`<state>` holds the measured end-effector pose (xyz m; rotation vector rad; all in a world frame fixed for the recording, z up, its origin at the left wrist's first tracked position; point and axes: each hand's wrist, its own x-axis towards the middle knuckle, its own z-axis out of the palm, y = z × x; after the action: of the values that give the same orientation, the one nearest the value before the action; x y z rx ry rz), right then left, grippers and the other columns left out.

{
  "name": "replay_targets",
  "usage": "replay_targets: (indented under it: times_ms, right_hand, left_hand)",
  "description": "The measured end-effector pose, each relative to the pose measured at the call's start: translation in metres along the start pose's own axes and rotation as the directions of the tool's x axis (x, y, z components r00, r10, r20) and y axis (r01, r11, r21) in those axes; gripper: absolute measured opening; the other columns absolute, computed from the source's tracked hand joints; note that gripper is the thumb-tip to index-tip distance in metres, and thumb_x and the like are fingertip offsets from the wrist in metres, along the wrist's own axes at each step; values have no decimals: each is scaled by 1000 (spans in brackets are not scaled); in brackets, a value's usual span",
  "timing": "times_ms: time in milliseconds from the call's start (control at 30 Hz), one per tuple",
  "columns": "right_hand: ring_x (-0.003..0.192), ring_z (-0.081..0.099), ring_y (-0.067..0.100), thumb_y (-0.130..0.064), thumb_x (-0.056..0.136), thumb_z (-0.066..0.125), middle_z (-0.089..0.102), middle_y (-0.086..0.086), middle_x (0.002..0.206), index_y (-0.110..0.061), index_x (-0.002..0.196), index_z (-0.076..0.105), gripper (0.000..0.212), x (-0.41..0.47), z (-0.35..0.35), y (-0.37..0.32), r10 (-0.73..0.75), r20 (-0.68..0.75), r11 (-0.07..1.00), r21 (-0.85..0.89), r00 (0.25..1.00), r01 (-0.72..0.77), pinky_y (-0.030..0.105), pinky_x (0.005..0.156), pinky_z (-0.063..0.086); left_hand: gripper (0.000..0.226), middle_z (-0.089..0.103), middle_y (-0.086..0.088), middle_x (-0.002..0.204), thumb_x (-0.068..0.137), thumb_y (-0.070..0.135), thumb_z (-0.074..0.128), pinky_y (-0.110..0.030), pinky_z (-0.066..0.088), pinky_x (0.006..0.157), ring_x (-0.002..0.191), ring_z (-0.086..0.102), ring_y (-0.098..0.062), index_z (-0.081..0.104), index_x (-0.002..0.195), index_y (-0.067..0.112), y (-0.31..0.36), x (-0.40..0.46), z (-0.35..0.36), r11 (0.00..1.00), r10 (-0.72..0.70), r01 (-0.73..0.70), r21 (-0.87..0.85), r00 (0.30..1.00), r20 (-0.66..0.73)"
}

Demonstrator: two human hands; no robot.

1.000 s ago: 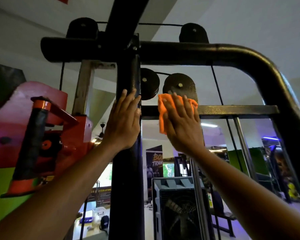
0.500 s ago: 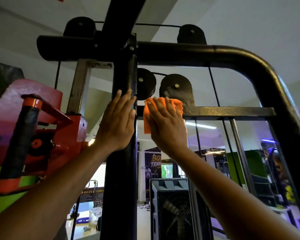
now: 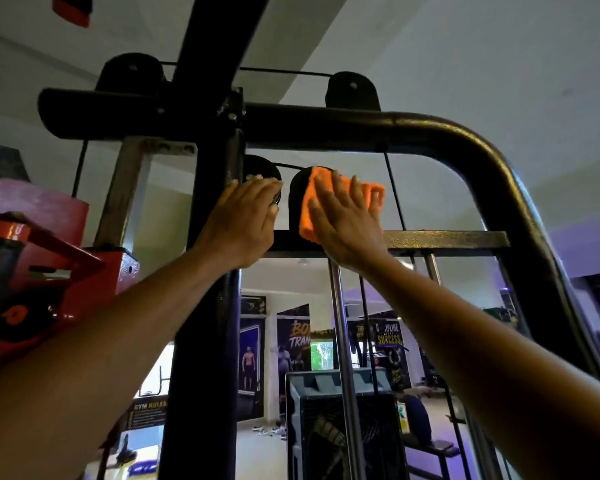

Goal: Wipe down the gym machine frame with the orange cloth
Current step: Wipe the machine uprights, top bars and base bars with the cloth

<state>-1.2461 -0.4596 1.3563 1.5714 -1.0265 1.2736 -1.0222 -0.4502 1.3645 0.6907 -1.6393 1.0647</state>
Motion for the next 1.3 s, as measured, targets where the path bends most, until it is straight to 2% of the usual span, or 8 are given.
replay_targets:
  times_ms: [133, 267, 467, 600, 700, 900, 1100, 1300]
  right_hand:
    - [165, -24, 28, -66, 111, 8, -19, 0, 181, -36, 173, -9, 71, -17, 20, -5, -57, -6, 997, -50, 998, 56, 57, 134, -9]
    - [165, -26, 25, -68, 109, 5, -22, -2, 180, -36, 173, -10, 73, -27, 22, 1, -142, 14, 987, -80, 990, 142, 55, 134, -12]
    - [167, -18, 32, -65, 110, 11, -16, 3, 182, -32, 174, -4, 74, 29, 18, -11, -40, -28, 996, -76, 999, 38, 57, 133, -11]
    - [166, -24, 25, -66, 112, 12, -22, -3, 180, -37, 173, -10, 70, -20, 25, 4, -191, -20, 976, -108, 981, 187, 53, 133, -15]
    - [165, -24, 22, -67, 111, 12, -21, -5, 180, -39, 173, -9, 70, -25, 22, 21, -219, 17, 967, -127, 975, 220, 54, 133, -13]
    - [168, -15, 27, -70, 109, 13, -10, -3, 183, -42, 173, 5, 70, 29, 18, 1, -95, -16, 994, -63, 995, 94, 66, 133, -2]
    - [168, -16, 21, -66, 113, 16, -10, -10, 182, -46, 172, 0, 65, -49, 15, 16, -164, 13, 984, -74, 986, 165, 58, 135, 4]
    - [167, 1, 21, -65, 109, 21, 16, -3, 180, -37, 170, 26, 67, -74, -20, 53, -122, 101, 992, -22, 987, 125, 66, 130, 24]
  left_hand:
    - [54, 35, -3, 173, 115, 33, 38, -47, 10, 134, 164, 22, -23, 33, 167, 20, -8, 11, 7, 994, -34, 32, 104, 999, 24]
    - [57, 26, -2, 177, 115, 41, 33, -49, 10, 135, 165, 18, -22, 29, 169, 24, -12, 7, 14, 972, 33, -47, 232, 997, 64]
    - [63, 16, 2, 180, 114, 49, 33, -44, 4, 134, 166, 14, -19, 21, 171, 26, -13, 5, 14, 968, 13, -36, 248, 996, 91]
    - [65, 10, 3, 180, 114, 49, 31, -42, 0, 133, 166, 9, -17, 16, 172, 25, -14, 4, 14, 966, 16, -44, 255, 994, 111]
    - [63, 9, 4, 181, 114, 47, 28, -42, -1, 133, 166, 8, -15, 14, 172, 25, -17, 4, 16, 968, 29, -60, 244, 991, 130]
    - [63, 8, 6, 181, 115, 44, 31, -40, -1, 134, 166, 7, -13, 13, 173, 26, -17, 3, 17, 974, 27, -53, 222, 993, 119]
    - [67, 12, 3, 180, 109, 47, 25, -43, 2, 134, 166, 10, -16, 18, 172, 24, -12, 0, 11, 981, 35, -61, 186, 990, 140]
    - [71, 18, 11, 178, 101, 51, 32, -42, 0, 134, 165, 10, -9, 30, 168, 30, -2, -22, 5, 998, 58, -55, -23, 978, 199]
